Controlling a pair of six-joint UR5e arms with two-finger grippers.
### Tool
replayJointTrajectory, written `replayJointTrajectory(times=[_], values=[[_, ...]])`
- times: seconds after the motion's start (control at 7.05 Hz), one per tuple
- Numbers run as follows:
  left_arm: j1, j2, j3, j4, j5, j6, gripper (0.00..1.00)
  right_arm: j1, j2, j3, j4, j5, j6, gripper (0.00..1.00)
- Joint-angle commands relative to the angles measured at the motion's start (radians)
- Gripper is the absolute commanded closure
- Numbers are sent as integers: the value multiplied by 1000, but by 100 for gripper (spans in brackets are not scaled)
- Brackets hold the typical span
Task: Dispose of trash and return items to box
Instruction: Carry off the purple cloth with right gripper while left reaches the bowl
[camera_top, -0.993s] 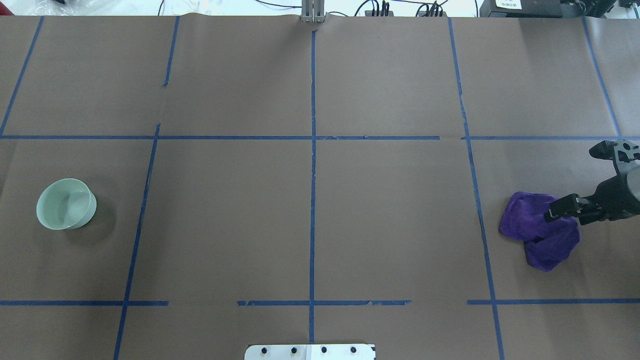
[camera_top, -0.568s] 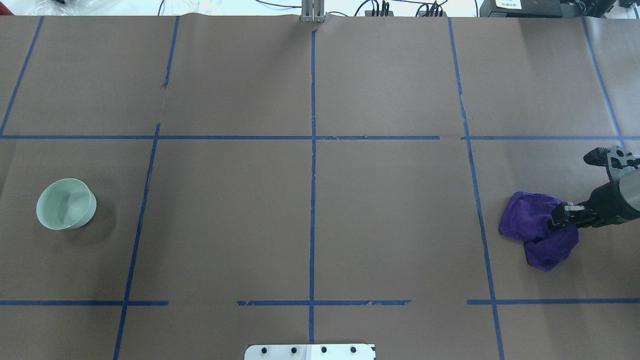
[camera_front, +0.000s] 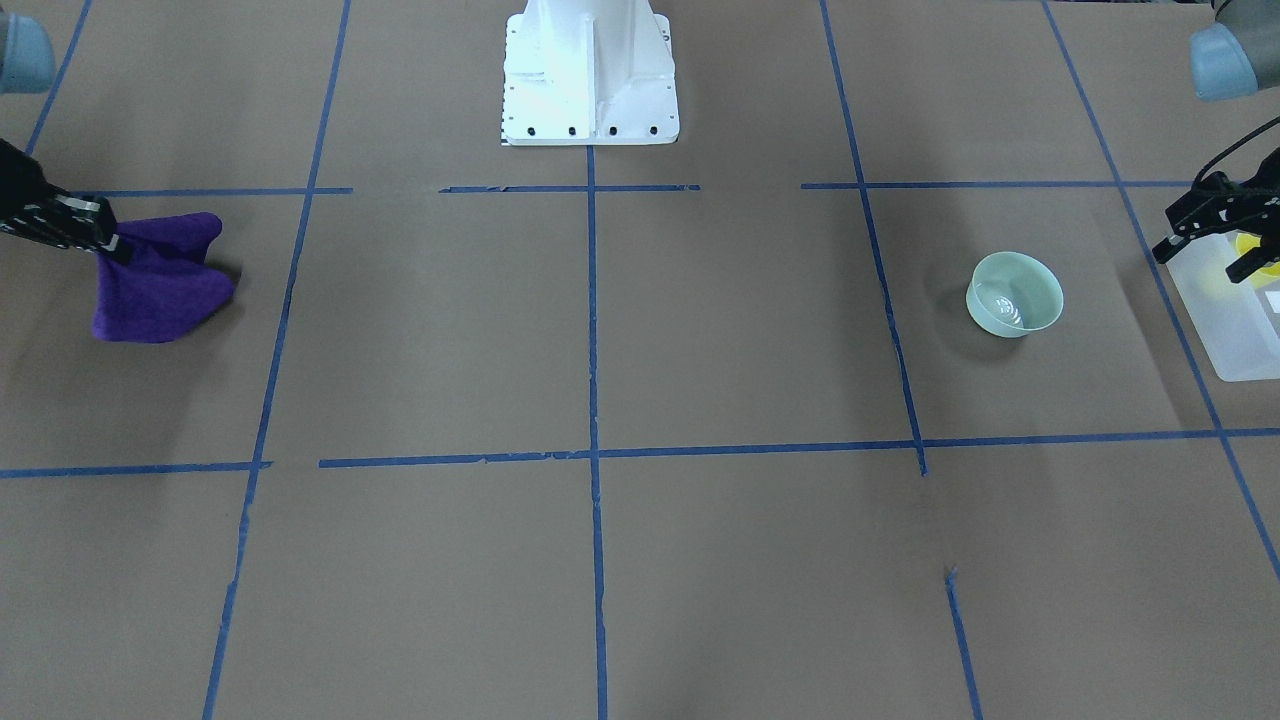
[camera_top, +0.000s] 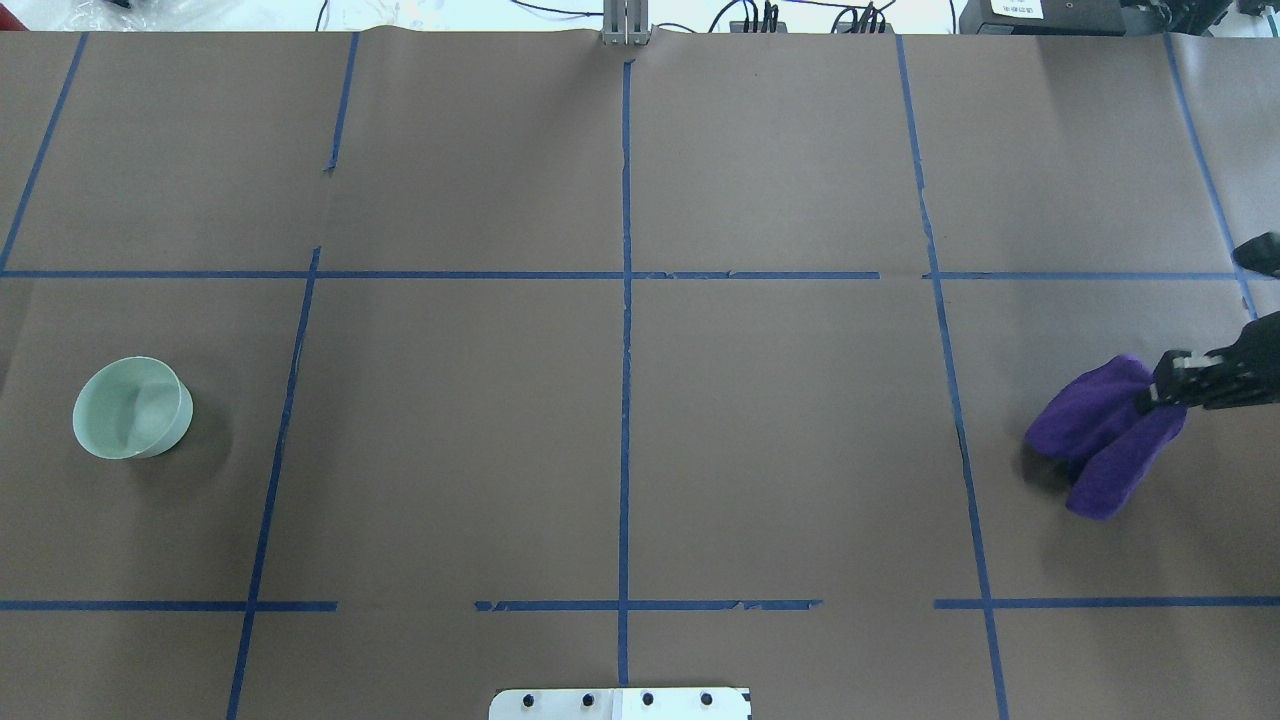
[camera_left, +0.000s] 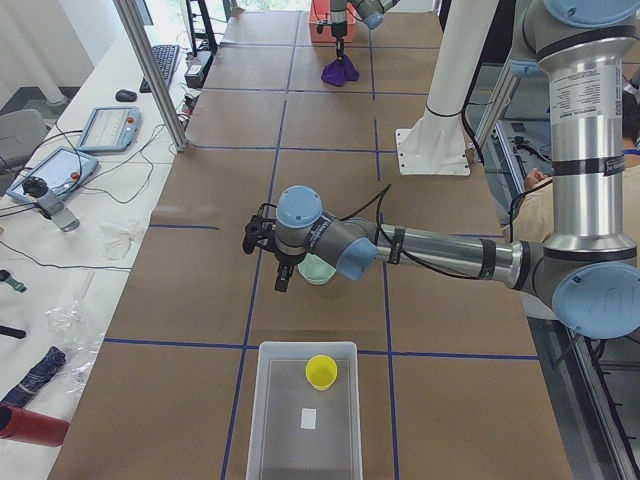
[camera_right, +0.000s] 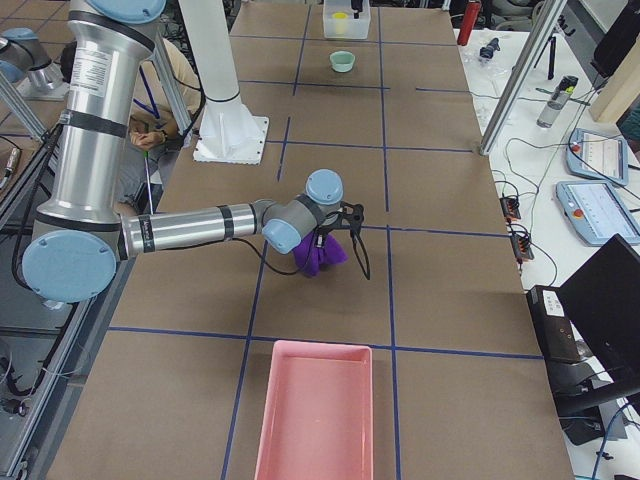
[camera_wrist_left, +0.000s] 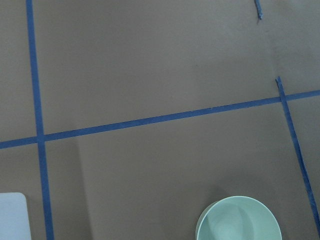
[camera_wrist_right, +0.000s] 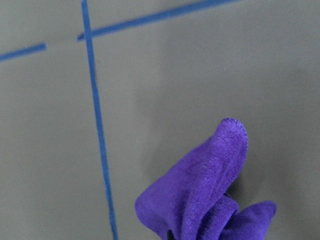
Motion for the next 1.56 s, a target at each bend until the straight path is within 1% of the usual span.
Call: replayJointTrajectory(times=[0.0,0.14,0.43,0.57,0.71,0.85,0.99,1.14,1.28,1.42], values=[[140,3,67,-26,129,-14,0,390,28,11,-5,239,-1,100],[150,1,89,-29,139,-36,0,471,47,-4,-13,261,-3,100],[208,-9,110,-33,132,-88,0,566,58,-11,-33,261,-35,100],[255,-17,110,-35,132,-111,0,577,56,-8,-32,261,-58,100],[298,-52,141,-37,133,-113,0,590,50,-11,-32,266,-67,100],[324,-61,147,-37,135,-113,2,600,36,-12,-32,267,-103,100],[354,-61,153,-37,140,-113,32,604,35,-17,-32,266,-105,100],[380,-68,162,-47,141,-108,72,607,30,-24,-32,266,-105,100],[385,-68,178,-65,143,-102,96,608,6,-21,-25,266,-107,100],[385,-66,182,-78,143,-102,100,617,1,-24,-25,267,-130,100]])
